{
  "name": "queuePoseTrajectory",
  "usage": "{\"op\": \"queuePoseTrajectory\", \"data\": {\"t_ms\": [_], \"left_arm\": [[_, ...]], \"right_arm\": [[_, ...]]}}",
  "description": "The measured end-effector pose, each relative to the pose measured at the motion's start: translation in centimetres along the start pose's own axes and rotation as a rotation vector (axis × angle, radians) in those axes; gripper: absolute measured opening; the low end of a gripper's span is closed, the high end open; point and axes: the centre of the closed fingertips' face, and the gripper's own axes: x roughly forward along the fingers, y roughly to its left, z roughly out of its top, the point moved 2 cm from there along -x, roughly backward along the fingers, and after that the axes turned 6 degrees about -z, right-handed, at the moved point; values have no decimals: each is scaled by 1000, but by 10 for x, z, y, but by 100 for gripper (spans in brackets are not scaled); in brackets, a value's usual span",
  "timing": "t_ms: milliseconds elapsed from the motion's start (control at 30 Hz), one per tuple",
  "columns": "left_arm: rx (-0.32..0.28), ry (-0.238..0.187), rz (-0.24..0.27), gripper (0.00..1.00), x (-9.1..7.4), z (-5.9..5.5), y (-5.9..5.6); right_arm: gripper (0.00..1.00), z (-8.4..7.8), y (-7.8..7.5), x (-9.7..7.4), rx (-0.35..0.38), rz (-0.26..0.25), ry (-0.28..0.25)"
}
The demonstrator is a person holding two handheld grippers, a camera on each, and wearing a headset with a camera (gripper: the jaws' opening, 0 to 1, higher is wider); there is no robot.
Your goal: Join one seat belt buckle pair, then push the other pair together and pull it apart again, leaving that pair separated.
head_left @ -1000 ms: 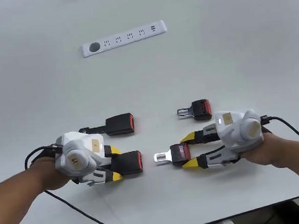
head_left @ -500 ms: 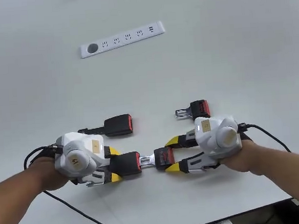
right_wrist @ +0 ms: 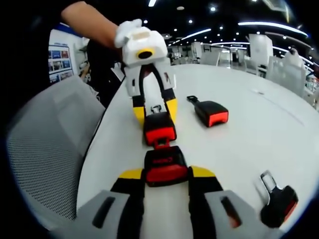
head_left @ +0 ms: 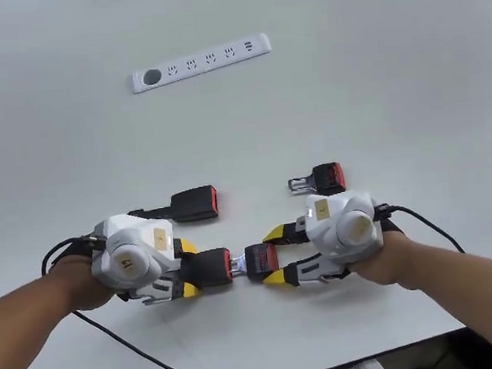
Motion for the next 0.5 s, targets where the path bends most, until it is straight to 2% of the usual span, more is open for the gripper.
{"op": "queuePoseTrajectory", "data": {"t_ms": [200, 467, 500], "left_arm": [[11, 16, -4, 32, 1, 1, 0], [6, 9, -6, 32, 0, 1, 0], [1, 3, -9, 32, 1, 0, -2]], "right_arm": [[33, 3, 1, 5, 0, 5, 16], [33, 9, 3, 14, 20, -1, 24], [33, 10, 1, 13, 0, -4, 32]]}}
